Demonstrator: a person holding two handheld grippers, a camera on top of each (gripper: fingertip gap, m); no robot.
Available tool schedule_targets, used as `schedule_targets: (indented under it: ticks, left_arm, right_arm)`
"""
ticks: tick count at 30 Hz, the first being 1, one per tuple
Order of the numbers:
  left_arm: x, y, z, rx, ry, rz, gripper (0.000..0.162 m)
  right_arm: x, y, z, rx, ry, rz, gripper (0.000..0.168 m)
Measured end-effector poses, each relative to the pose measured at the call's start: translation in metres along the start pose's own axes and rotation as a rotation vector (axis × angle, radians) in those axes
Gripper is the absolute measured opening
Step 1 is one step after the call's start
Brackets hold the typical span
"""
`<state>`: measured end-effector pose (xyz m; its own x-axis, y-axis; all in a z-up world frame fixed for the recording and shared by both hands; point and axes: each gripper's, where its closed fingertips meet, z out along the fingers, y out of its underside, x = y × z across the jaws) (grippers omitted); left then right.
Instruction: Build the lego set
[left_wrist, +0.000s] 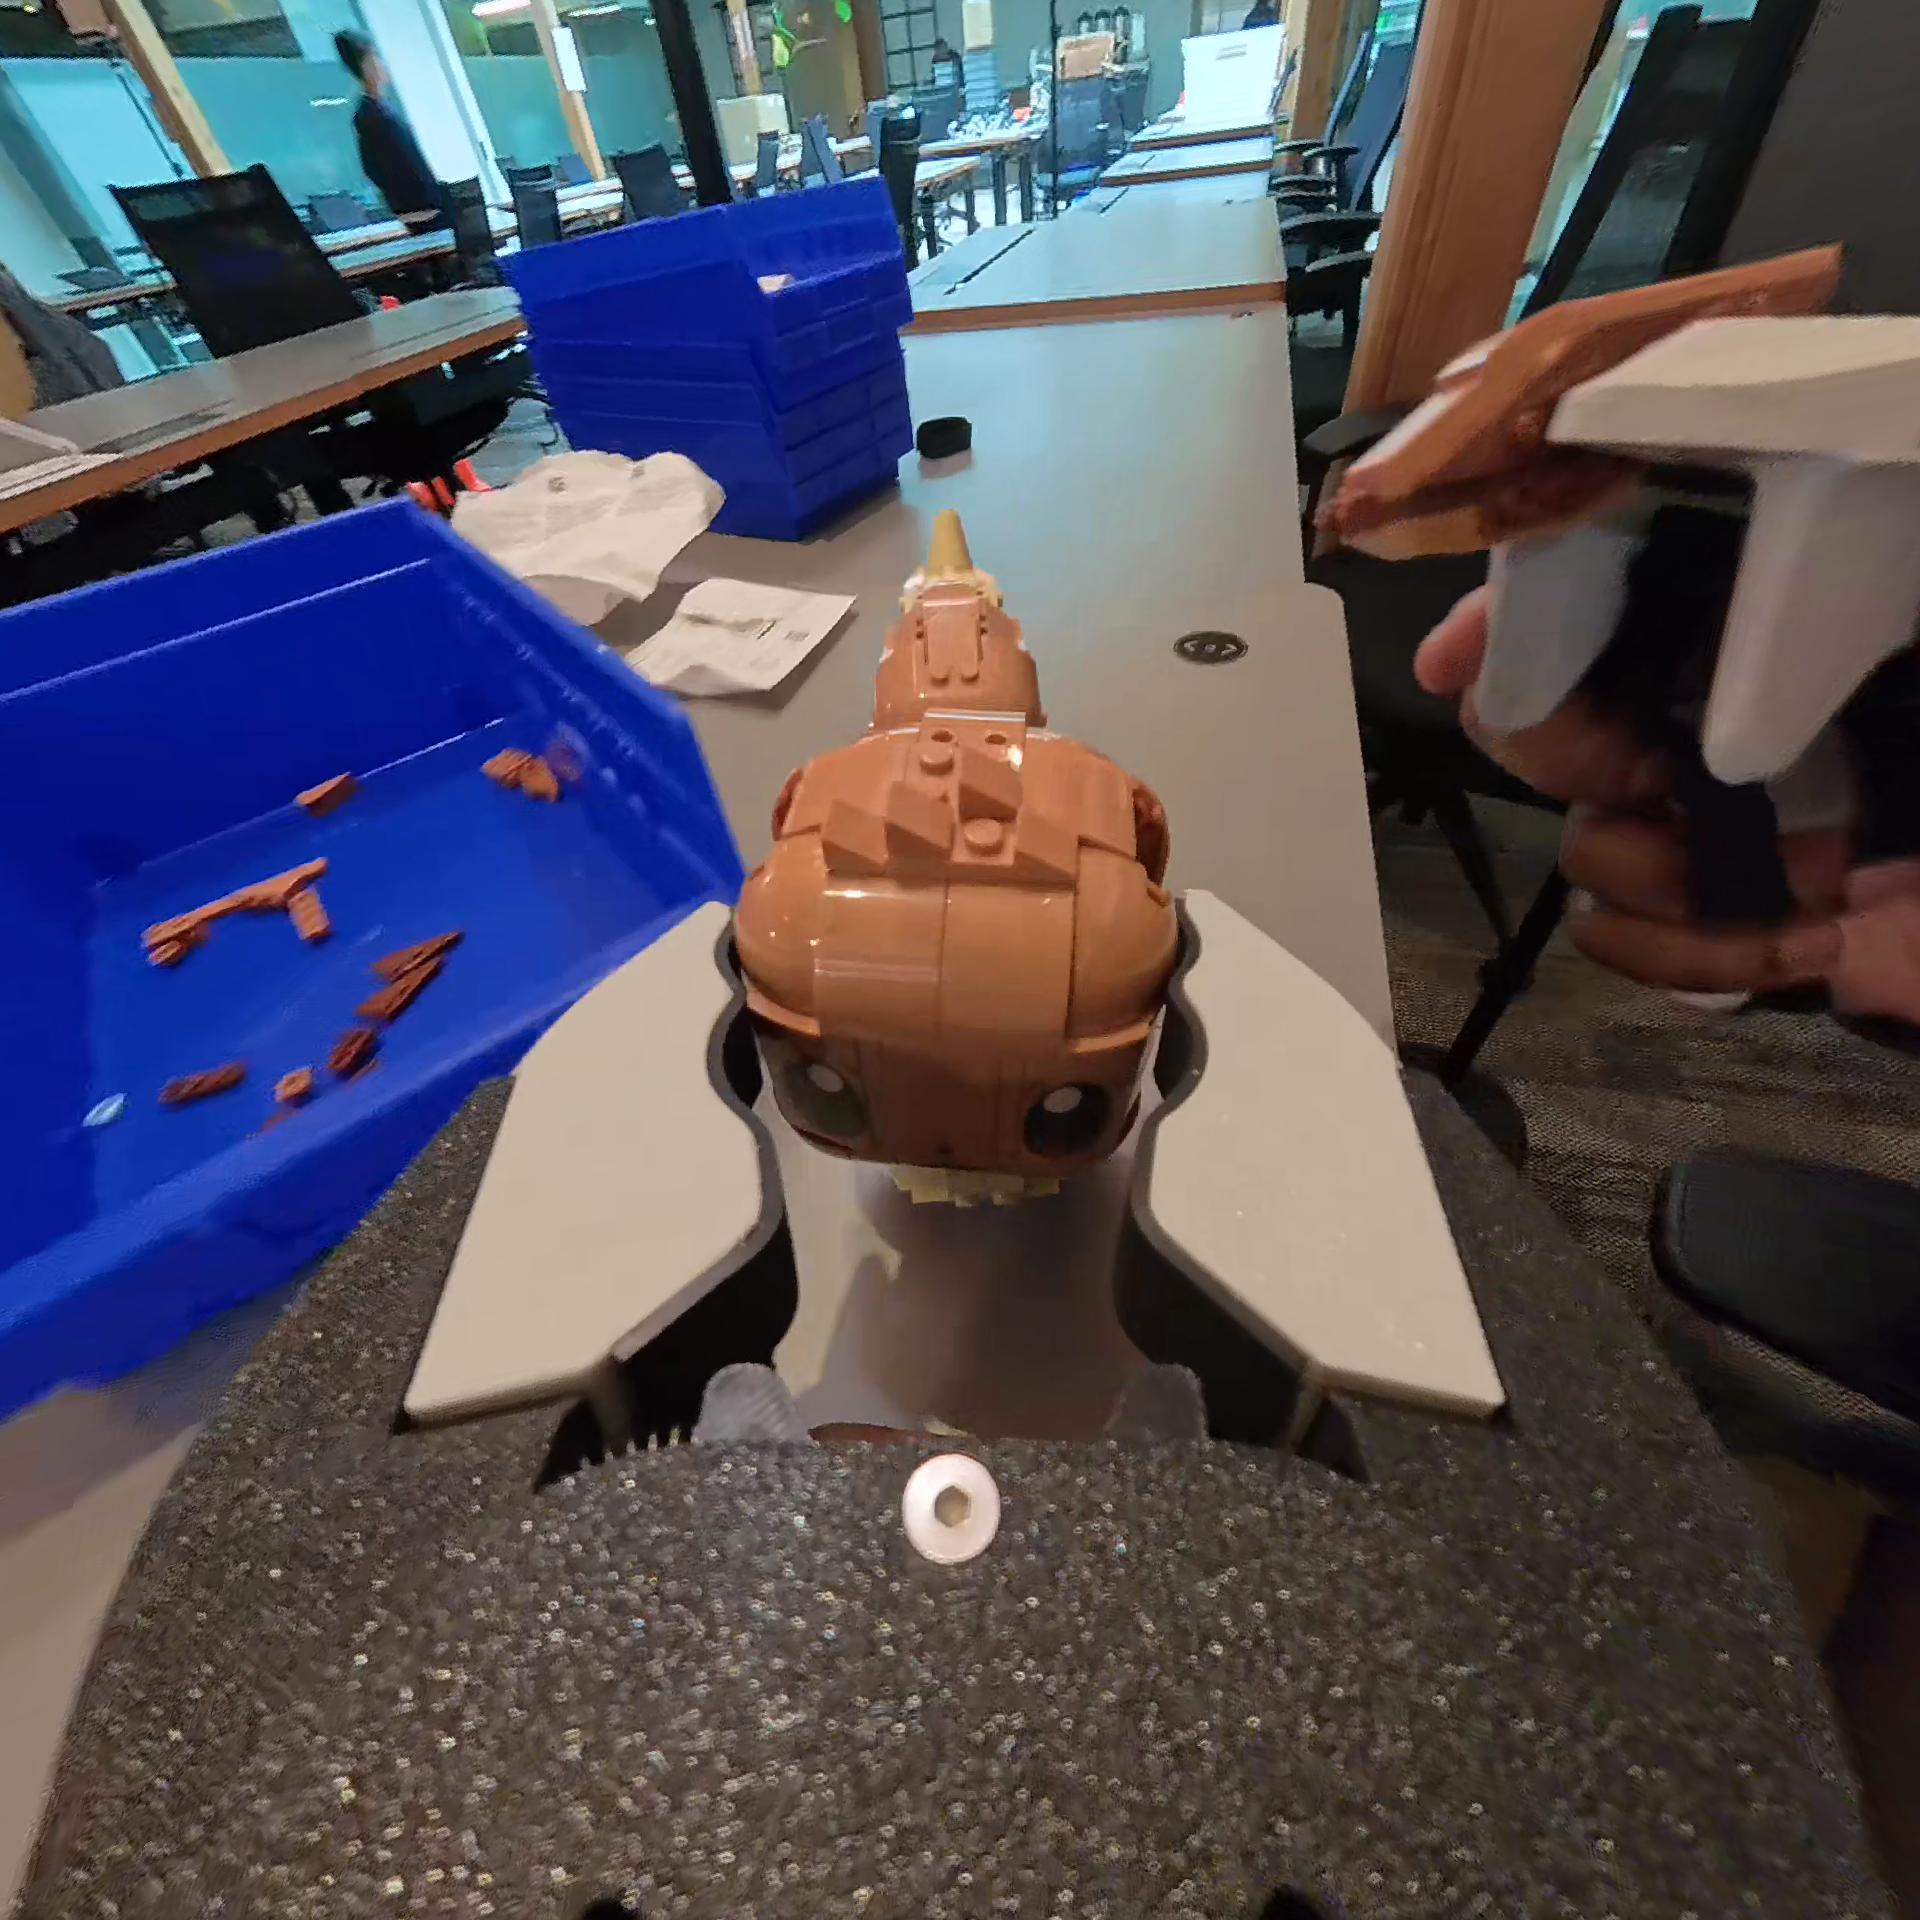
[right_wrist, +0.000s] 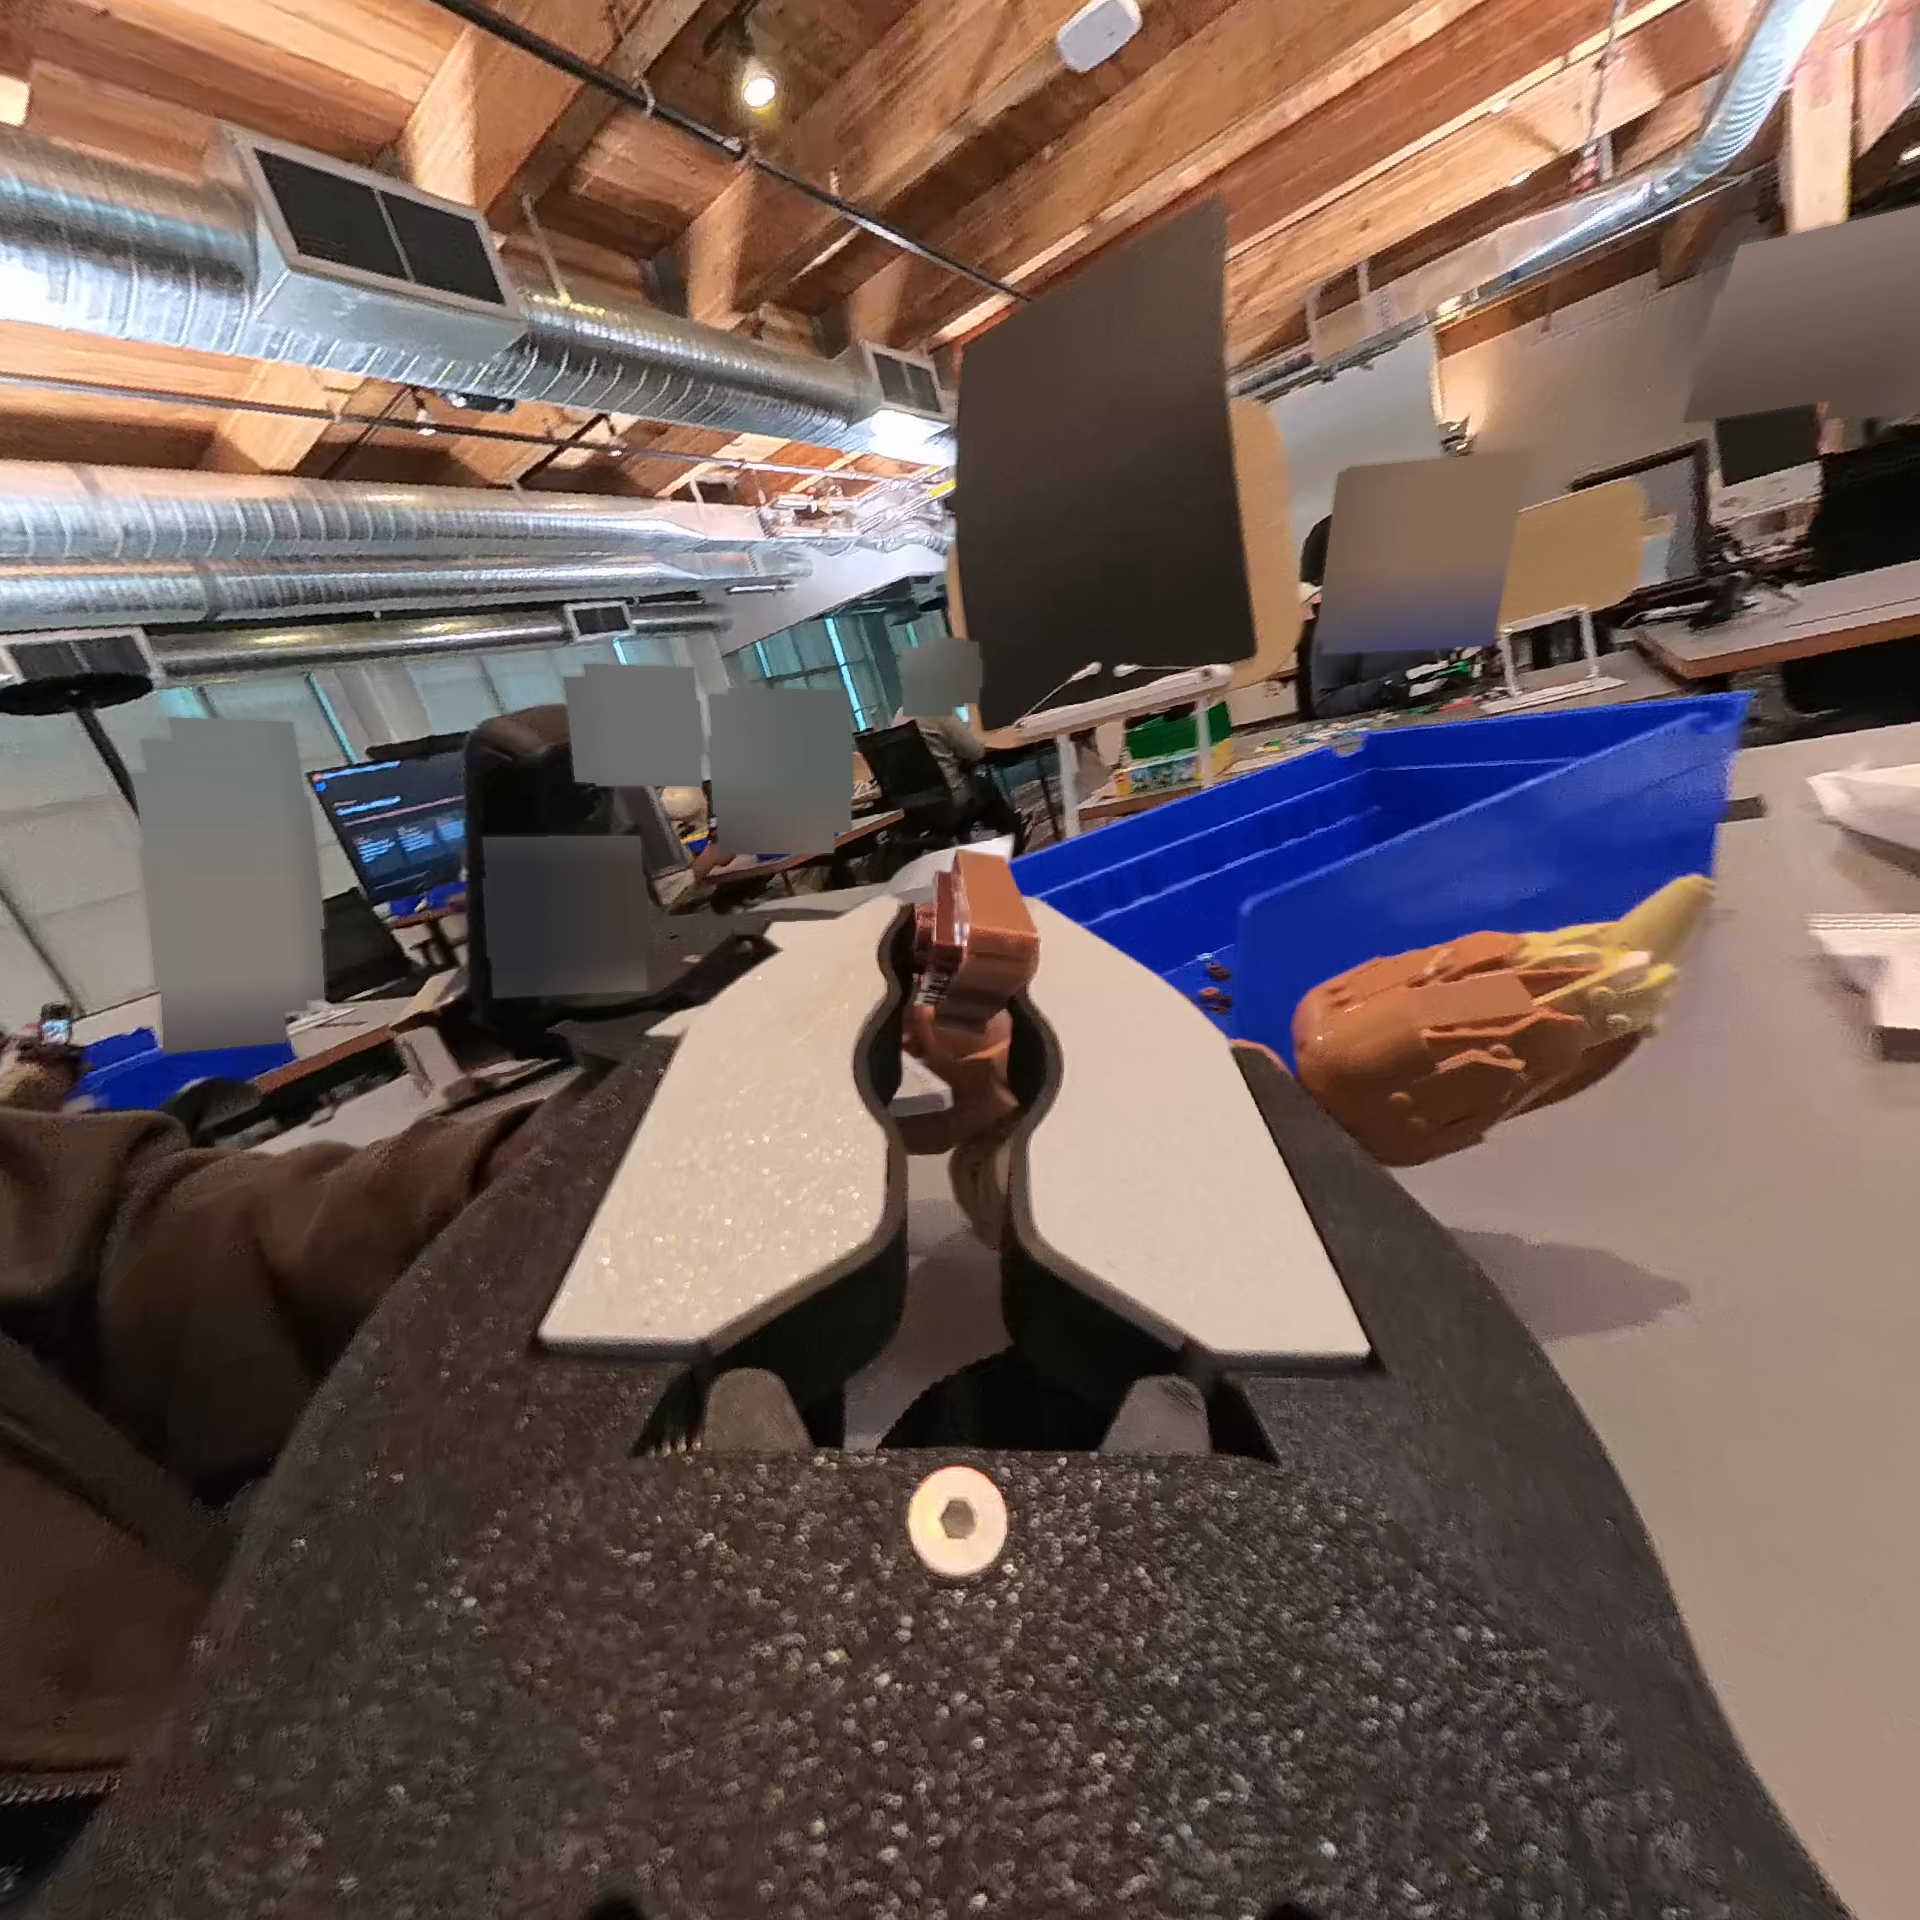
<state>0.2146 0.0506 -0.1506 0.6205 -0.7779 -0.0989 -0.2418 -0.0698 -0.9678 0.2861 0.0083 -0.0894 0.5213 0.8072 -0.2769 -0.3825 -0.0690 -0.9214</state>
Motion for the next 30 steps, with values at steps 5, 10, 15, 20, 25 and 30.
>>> schedule_targets:
  ticks: [5, 10, 15, 20, 25, 30]
  left_arm:
    - [-0.021, 0.019, -0.073, 0.016, -0.118, -0.049, 0.076]
    - [-0.046, 0.041, -0.151, 0.016, -0.310, -0.106, 0.076]
    - [-0.076, 0.058, -0.217, 0.034, -0.587, -0.155, 0.076]
    - [-0.081, 0.063, -0.238, 0.055, -0.675, -0.117, 0.076]
    - [-0.075, 0.065, -0.242, 0.068, -0.676, -0.040, 0.076]
    - [-0.076, 0.070, -0.240, 0.060, -0.655, -0.044, 0.078]
  right_arm:
    - [-0.044, 0.029, 0.039, -0.082, -0.107, -0.022, 0.015]
    - [-0.100, 0.068, 0.079, -0.181, -0.254, -0.035, 0.015]
    - [-0.154, 0.102, 0.115, -0.256, -0.411, -0.025, 0.015]
    - [-0.179, 0.120, 0.141, -0.298, -0.496, 0.011, 0.015]
    - [-0.183, 0.129, 0.148, -0.332, -0.518, 0.001, 0.015]
    - [-0.181, 0.131, 0.150, -0.342, -0.524, 0.015, 0.015]
